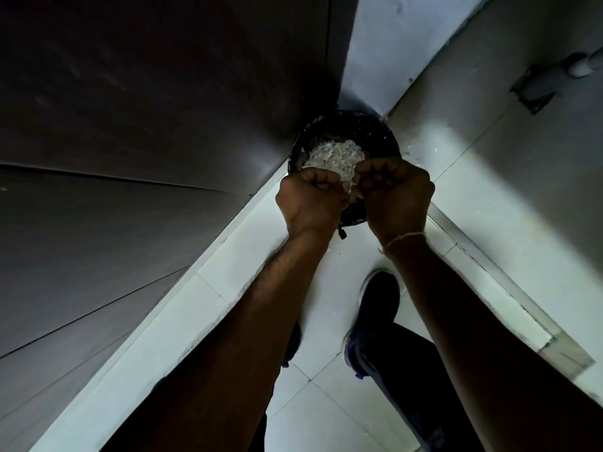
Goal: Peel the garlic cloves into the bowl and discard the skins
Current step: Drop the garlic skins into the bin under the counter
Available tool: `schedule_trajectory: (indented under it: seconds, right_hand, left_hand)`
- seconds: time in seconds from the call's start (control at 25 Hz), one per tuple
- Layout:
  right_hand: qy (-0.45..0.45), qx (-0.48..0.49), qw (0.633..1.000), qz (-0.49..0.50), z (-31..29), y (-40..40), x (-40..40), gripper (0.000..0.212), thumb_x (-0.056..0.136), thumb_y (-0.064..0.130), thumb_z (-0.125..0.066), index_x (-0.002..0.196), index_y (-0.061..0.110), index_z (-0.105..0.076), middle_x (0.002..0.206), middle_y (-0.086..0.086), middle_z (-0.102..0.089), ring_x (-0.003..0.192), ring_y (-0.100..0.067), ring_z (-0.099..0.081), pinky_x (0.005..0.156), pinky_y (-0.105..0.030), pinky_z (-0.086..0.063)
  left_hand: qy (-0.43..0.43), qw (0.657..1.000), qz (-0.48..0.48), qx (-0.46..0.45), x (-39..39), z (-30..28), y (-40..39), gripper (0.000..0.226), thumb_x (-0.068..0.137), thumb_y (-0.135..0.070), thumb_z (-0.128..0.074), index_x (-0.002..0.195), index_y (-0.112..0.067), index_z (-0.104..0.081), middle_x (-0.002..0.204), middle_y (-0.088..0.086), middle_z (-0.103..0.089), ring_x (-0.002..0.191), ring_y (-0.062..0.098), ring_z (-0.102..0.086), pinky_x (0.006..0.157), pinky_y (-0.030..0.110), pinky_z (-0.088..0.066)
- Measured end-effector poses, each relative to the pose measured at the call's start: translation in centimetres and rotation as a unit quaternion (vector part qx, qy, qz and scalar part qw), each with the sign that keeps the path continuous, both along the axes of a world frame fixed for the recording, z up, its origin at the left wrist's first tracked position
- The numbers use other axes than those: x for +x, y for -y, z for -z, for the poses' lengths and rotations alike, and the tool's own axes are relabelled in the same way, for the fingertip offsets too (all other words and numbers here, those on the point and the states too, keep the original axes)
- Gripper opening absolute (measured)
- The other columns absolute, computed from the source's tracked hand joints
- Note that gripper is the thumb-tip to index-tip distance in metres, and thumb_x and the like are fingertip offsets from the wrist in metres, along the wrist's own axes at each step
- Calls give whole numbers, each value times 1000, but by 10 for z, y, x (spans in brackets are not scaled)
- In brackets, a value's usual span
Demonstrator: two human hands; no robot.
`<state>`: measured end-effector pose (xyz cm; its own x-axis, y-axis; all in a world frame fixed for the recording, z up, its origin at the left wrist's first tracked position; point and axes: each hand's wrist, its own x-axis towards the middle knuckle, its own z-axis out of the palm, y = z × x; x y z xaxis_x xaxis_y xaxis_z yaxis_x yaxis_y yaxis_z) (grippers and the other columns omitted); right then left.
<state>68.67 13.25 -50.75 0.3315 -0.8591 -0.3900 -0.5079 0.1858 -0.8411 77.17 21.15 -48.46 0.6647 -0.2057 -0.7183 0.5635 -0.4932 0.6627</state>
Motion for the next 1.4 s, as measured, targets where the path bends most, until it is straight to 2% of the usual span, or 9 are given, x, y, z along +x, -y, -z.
schedule_trajectory:
  seconds: [0.16, 0.36, 0.56, 0.64, 0.76, 0.92, 1.2, 1.32, 1.4]
  right_hand:
    - [79, 90, 993, 8, -9, 3, 10, 26, 88, -19, -63, 105, -2, -72, 99, -16, -74, 94, -29, -73, 91, -48, -61]
    - [174, 240, 953, 60, -33, 12, 17, 34, 91, -22, -57, 120, -7, -64, 118, -22, -71, 107, -30, -73, 87, -38, -63]
    - [231, 150, 961, 3, -40, 3, 19, 48, 88, -25, -53, 128, 0, -62, 128, -22, -66, 124, -31, -65, 106, -41, -54]
    - [178, 128, 975, -31, -37, -5, 17, 53, 90, -29, -47, 134, -3, -58, 132, -22, -64, 128, -32, -62, 111, -44, -49]
    - [182, 146, 972, -11, -41, -4, 15, 46, 92, -24, -49, 127, 2, -62, 127, -22, -67, 123, -34, -65, 109, -52, -50]
    - [267, 154, 951, 36, -50, 8, 16, 31, 93, -8, -56, 123, 1, -63, 115, -24, -73, 112, -36, -71, 99, -46, -58]
    - [66, -51, 991, -101, -40, -5, 12, 27, 94, -13, -57, 113, 1, -71, 112, -15, -72, 107, -30, -69, 100, -47, -54]
    - [85, -290, 934, -192, -53, -4, 15, 19, 99, 3, -59, 111, 7, -74, 110, -7, -72, 103, -22, -69, 95, -35, -55]
    - [43, -324, 914, -240, -54, -8, 17, 28, 98, 0, -52, 117, 4, -73, 115, -11, -72, 109, -27, -67, 100, -43, -53]
  left_hand:
    - [110, 991, 68, 18, 3, -3, 6, 19, 90, 9, -68, 92, -7, -79, 90, 9, -79, 86, 28, -77, 84, 45, -64]
    - [242, 929, 279, -37, -2, -19, 7, 53, 82, 12, -47, 115, -16, -78, 92, -11, -73, 79, -3, -63, 77, 6, -49]
    - [67, 985, 146, -66, 5, -9, 2, 31, 92, 17, -52, 101, 1, -76, 97, 15, -75, 93, 23, -69, 95, 55, -58]
    - [72, 986, 107, -106, 5, -17, 5, 32, 94, 15, -57, 106, -6, -78, 104, 14, -79, 101, 26, -74, 99, 54, -58]
    - [161, 965, 152, -139, 5, -23, 4, 44, 95, 13, -56, 116, -20, -76, 99, -21, -78, 100, -1, -72, 95, 23, -57]
    - [178, 959, 195, -102, 13, -13, -3, 51, 95, 17, -47, 131, -9, -72, 121, 5, -76, 116, 20, -70, 106, 41, -54]
    - [-41, 972, -26, -230, 15, -20, -5, 23, 104, 8, -53, 120, 6, -69, 119, 25, -73, 110, 30, -73, 106, 42, -56]
    - [-74, 970, -58, -226, 19, -19, -3, 22, 104, 4, -55, 121, 8, -68, 115, 27, -74, 103, 31, -73, 103, 43, -57]
    - [-75, 971, -47, -223, 18, -21, -4, 19, 102, 5, -57, 115, 3, -71, 103, 18, -77, 94, 25, -75, 96, 40, -60]
